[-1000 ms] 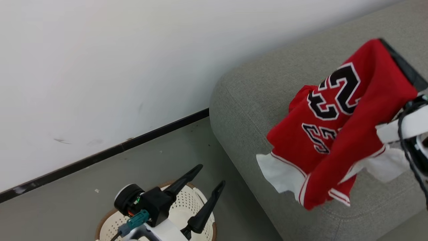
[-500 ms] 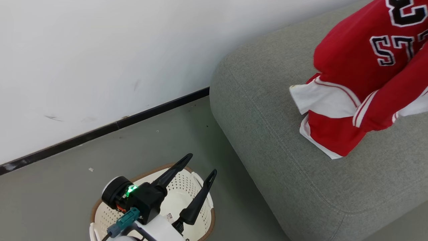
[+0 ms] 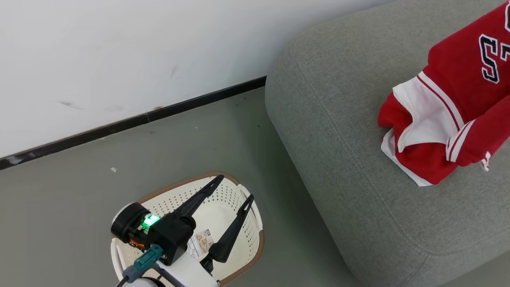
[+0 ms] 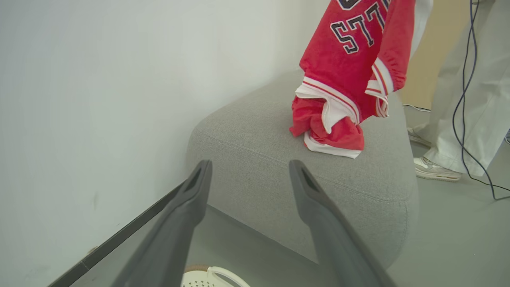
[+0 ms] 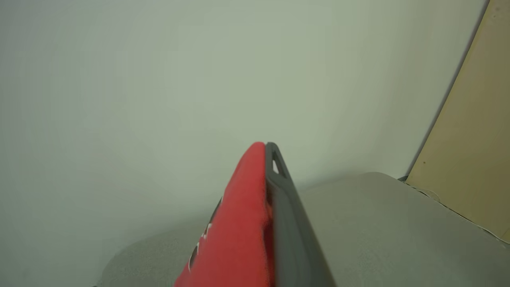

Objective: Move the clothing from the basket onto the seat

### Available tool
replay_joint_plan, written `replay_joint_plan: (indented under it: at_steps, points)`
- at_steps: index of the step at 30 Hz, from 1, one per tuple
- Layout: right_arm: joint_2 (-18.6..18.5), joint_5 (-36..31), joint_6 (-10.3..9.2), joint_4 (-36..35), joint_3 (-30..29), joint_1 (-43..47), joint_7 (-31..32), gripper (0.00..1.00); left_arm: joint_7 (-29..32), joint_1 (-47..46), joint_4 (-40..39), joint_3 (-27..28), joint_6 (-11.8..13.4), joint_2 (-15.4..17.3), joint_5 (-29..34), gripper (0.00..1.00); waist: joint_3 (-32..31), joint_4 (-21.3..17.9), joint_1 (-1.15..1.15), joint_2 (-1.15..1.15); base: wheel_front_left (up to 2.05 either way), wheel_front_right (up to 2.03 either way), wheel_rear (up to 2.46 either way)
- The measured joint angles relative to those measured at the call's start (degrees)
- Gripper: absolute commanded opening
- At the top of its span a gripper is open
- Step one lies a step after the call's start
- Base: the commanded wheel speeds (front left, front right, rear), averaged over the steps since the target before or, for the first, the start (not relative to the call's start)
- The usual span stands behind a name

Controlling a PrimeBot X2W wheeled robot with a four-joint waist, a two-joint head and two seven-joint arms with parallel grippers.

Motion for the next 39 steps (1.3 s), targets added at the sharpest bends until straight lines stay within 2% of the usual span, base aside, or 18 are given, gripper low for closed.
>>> replay_joint_plan:
  at_steps: [12, 19, 28, 30, 39]
  points:
    - [4.2, -4.4, 0.0, 10.7, -0.4, 5.1, -3.1, 0.0, 2.5, -1.7, -2.6, 0.1, 0.0, 1.6, 0.5, 1.0, 5.3, 2.8, 0.0, 0.0, 0.0, 0.0, 0.0]
    - [6.2, -5.7, 0.0, 15.1, 1.4, 8.2, -5.5, 0.0, 3.1, -4.3, -3.7, 0.1, -0.3, 1.6, 0.9, 1.0, 8.1, 4.1, 0.0, 0.0, 0.0, 0.0, 0.0]
    - [5.7, -6.1, 0.0, 17.5, 1.9, 9.2, -9.2, 0.0, 3.4, -6.1, -3.9, 0.2, -1.1, 1.6, 0.9, 1.0, 10.8, 5.0, 0.0, 0.0, 0.0, 0.0, 0.0]
    - [5.8, -8.5, 0.01, 19.2, 3.2, 9.4, -10.2, 0.0, 3.4, -6.2, -3.1, 0.3, -1.5, 1.9, 0.9, 1.0, 10.9, 4.4, 0.0, 0.0, 0.0, 0.0, 0.0]
    - [5.2, -8.5, 0.0, 23.0, 2.5, 9.8, -12.5, 0.0, 2.9, -6.3, -1.8, 0.0, -2.1, 1.8, 0.9, 1.0, 10.0, 3.2, 0.0, 0.0, 0.0, 0.0, 0.0]
